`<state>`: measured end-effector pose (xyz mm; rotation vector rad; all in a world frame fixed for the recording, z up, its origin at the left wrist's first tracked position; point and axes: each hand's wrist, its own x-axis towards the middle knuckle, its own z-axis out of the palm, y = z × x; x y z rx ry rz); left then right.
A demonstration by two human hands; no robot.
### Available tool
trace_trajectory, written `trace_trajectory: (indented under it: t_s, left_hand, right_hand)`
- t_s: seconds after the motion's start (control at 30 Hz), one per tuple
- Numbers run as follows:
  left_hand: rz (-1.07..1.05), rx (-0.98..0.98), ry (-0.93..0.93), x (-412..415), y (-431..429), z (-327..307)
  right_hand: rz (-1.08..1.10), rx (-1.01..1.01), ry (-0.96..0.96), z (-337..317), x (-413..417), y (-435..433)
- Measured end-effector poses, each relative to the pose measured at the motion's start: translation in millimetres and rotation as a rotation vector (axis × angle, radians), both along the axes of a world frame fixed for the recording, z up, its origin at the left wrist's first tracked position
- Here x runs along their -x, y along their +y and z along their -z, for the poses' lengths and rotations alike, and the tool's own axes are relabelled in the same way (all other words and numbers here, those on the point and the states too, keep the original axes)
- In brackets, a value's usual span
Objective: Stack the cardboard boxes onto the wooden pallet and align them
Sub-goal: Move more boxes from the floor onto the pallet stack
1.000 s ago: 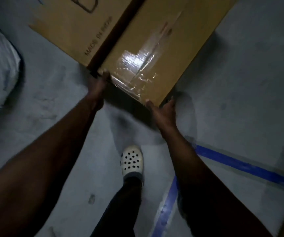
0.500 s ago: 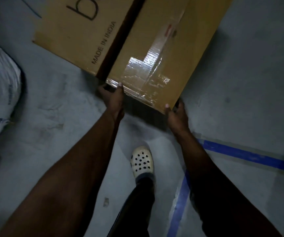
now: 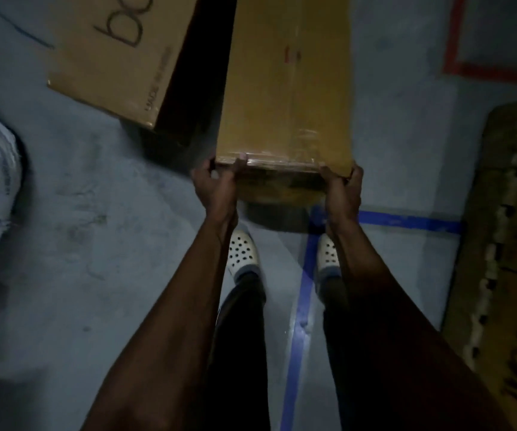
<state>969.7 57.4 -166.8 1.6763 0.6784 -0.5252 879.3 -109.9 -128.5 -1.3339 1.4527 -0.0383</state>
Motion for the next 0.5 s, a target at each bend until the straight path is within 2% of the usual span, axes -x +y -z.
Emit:
trace_trajectory:
  t_s: [0.17,0.27,0.4,0.5]
  left_hand:
    - [0.126,-0.146,-0.126,10.3,-30.7,-175.8]
    - [0.261,-0.216,-0.127,32.2,-52.0,-274.3]
    - [0.42,-0.287,-0.091,79.7,-67.3,-354.8]
    - [0.628,-0.325,-0.173,152.6,-80.0,-412.7]
  right_hand:
    - [0.169,0.068,-0.068,-156.9,43.5,-1.2]
    - [0.228,0.098,-0.062,-259.0,89.5,7.1]
    - [0.301,0.178,0.023,-334.7,153.2,19.3]
    - [0.412,0.197,0.076,-387.6,224.9,23.7]
